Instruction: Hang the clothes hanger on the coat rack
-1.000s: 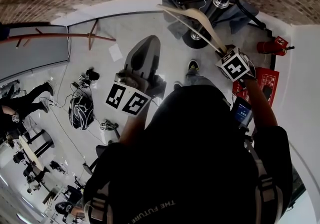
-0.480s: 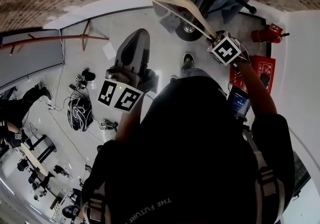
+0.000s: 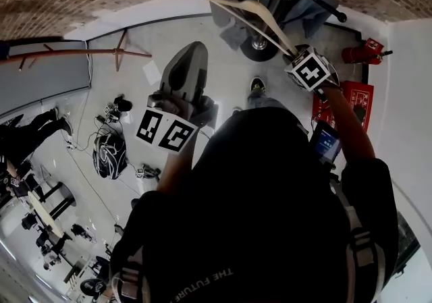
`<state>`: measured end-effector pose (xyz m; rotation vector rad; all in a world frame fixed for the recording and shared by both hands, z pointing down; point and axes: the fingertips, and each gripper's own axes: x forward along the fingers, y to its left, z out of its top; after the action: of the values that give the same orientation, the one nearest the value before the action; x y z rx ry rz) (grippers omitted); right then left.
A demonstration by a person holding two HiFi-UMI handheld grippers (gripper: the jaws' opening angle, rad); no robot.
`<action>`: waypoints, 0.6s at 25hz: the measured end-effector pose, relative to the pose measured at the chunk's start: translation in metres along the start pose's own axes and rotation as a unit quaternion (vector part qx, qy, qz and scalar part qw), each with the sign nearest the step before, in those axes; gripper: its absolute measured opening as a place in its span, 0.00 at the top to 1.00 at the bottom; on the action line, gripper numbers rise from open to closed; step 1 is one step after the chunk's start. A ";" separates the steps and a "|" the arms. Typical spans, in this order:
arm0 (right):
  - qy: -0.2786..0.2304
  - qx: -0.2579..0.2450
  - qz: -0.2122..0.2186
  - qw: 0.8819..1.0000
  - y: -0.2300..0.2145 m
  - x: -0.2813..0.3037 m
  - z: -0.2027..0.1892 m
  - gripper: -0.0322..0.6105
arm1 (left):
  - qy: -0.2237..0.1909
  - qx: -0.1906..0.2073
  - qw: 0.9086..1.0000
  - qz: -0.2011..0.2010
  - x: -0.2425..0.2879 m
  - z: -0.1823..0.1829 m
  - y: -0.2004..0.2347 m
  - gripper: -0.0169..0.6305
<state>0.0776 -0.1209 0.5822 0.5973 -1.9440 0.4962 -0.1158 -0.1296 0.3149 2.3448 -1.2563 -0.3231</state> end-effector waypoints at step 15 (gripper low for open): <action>-0.058 -0.014 -0.036 0.998 -0.020 -0.027 0.020 0.79 | -0.008 0.014 1.000 -0.010 -0.004 0.004 -0.019 0.94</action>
<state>0.0851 -0.1430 0.5511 0.6872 -2.0272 0.3956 -0.1057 -0.1187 0.3019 2.3843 -1.2536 -0.3324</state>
